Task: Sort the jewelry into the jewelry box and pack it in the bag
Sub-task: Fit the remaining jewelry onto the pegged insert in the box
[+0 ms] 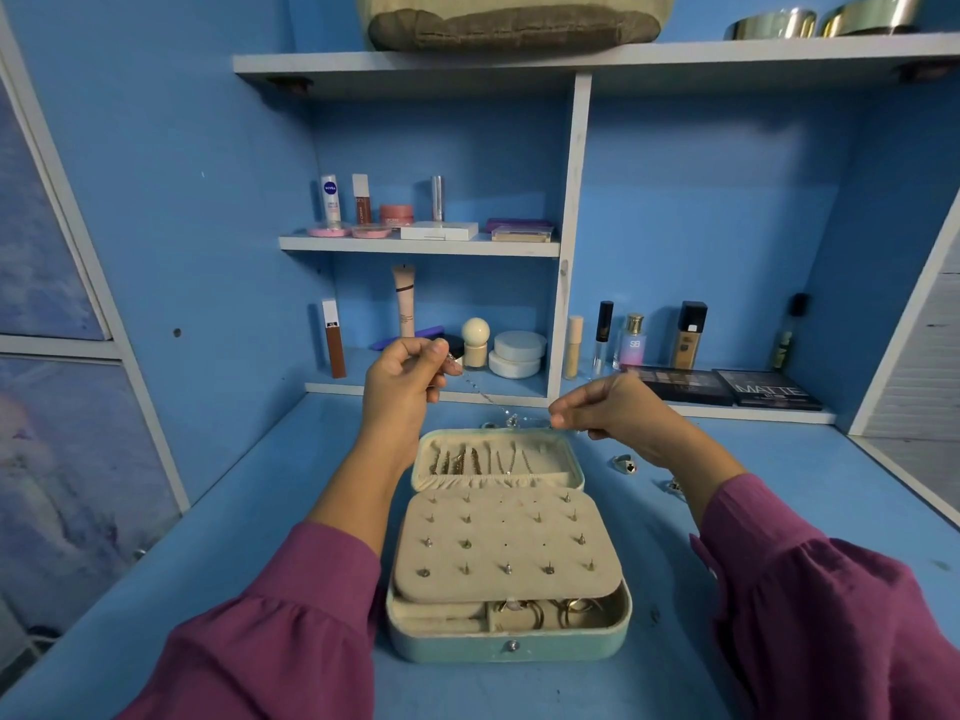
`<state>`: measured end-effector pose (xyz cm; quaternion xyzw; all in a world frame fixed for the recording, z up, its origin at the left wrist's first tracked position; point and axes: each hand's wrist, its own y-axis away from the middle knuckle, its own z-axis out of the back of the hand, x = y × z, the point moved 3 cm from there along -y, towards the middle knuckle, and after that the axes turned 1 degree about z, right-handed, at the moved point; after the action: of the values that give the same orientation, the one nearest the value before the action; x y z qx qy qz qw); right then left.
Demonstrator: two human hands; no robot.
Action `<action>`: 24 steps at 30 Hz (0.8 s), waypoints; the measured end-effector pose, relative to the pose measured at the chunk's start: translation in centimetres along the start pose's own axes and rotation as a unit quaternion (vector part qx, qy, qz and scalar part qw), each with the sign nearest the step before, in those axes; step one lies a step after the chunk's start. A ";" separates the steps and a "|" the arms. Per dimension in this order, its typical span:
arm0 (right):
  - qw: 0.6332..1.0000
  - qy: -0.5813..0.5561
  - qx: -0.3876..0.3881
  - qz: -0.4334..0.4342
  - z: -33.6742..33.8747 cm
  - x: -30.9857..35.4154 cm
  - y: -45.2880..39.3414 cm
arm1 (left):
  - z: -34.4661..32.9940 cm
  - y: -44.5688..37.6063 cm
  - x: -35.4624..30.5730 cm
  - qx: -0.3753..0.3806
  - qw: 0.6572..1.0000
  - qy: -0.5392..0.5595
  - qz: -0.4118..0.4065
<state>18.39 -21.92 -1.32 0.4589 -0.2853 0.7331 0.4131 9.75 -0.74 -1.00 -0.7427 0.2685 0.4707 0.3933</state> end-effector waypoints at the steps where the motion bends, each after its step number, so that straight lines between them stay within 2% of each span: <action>1: 1.000 0.019 -0.001 0.005 0.0 -0.1 0.0 | -0.1 0.1 0.0 0.005 1.000 -0.006 -0.002; 4: 0.999 0.015 -0.016 0.025 0.2 0.1 -0.1 | -0.7 0.4 -0.3 0.041 0.999 -0.034 -0.012; 8: 0.992 -0.070 -0.070 0.081 0.6 1.4 0.1 | -2.2 1.0 -0.4 0.107 0.992 -0.068 -0.012; 12: 0.979 -0.119 -0.107 0.128 0.9 2.5 0.5 | -2.9 1.6 -0.4 0.139 0.985 -0.098 0.005; 17: 0.970 -0.154 -0.103 0.159 0.6 3.3 0.8 | -3.4 2.3 -0.3 0.198 0.967 -0.159 0.034; 24: 0.961 -0.177 -0.100 0.189 0.4 3.9 1.1 | -4.5 3.3 -0.3 0.272 0.946 -0.169 0.043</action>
<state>16.72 -21.43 2.36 0.4757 -0.5073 0.6723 0.2537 9.28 -6.25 -0.66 -0.5047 0.3477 0.5153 0.5991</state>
